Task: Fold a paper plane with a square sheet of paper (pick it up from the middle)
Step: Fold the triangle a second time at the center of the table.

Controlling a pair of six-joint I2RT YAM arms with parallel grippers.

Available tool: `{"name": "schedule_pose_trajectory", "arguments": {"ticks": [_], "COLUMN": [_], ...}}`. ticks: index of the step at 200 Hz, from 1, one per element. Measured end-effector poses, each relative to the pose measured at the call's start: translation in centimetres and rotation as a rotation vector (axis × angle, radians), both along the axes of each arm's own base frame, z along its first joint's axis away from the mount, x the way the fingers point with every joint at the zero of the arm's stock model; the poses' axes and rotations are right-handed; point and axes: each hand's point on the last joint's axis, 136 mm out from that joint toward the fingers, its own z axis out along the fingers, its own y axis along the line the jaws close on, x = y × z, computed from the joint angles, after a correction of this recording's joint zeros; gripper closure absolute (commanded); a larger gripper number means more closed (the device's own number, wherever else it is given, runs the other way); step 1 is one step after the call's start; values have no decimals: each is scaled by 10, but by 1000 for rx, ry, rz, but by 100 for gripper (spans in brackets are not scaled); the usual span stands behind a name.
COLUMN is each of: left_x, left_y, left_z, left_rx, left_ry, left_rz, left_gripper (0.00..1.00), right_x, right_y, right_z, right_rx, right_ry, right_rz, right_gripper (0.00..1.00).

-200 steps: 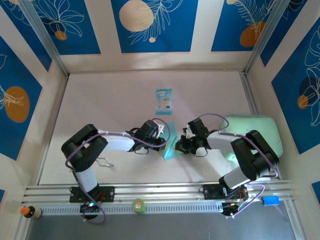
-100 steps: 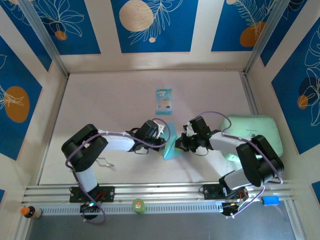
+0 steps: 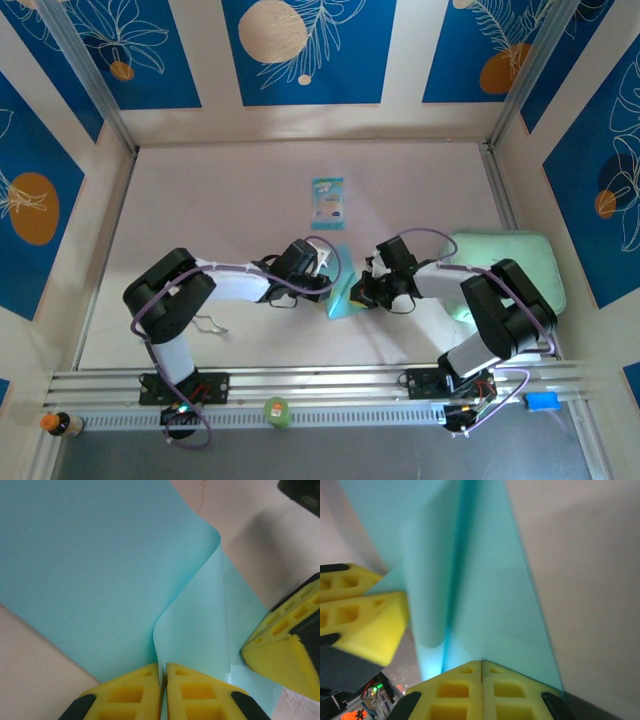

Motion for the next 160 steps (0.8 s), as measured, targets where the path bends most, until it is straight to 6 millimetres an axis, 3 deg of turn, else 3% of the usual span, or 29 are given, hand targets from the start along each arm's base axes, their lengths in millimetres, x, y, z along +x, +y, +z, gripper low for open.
{"name": "schedule_pose_trajectory", "arguments": {"ticks": [160], "left_x": [1], "left_y": [-2], "left_z": [2], "left_rx": [-2], "left_ry": [-8], "left_rz": [-10], "left_gripper": [88], "right_x": [0], "right_y": [0], "right_z": [0], "right_rx": [0], "right_ry": [-3], "right_rz": [2], "right_gripper": [98]}}
